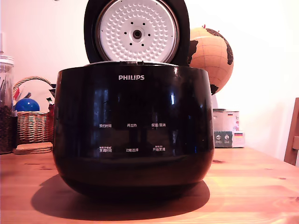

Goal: Place the pot you are holding inside the rice cooker

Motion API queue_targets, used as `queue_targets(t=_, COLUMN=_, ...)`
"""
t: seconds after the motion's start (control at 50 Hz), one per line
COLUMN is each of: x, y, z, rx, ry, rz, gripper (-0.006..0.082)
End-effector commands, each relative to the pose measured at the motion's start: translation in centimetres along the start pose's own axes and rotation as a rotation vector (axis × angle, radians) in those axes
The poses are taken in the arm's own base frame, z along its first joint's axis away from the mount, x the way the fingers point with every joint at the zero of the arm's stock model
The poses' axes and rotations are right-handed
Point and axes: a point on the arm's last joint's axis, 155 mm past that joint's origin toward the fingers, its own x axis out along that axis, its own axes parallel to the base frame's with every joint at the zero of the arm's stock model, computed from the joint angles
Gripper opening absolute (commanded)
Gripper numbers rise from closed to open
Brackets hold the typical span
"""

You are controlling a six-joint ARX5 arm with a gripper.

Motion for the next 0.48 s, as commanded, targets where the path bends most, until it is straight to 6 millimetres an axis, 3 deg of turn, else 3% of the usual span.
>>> queue_targets(t=0.0, x=0.4, y=2.4, z=0.5, rx=-0.097, ry=-0.036, rz=0.055, gripper=-0.0023)
queue_targets(t=0.1, x=0.5, y=5.6, z=1.5, rx=-0.178, ry=-0.100, rz=0.129, gripper=-0.0023)
queue_targets(t=0.2, x=0.3, y=7.7, z=1.2, rx=-0.243, ry=-0.114, rz=0.174, gripper=-0.0023)
queue_targets(t=0.46, x=0.2, y=8.7, z=0.7, rx=-0.257, ry=-0.106, rz=0.196, gripper=-0.0023)
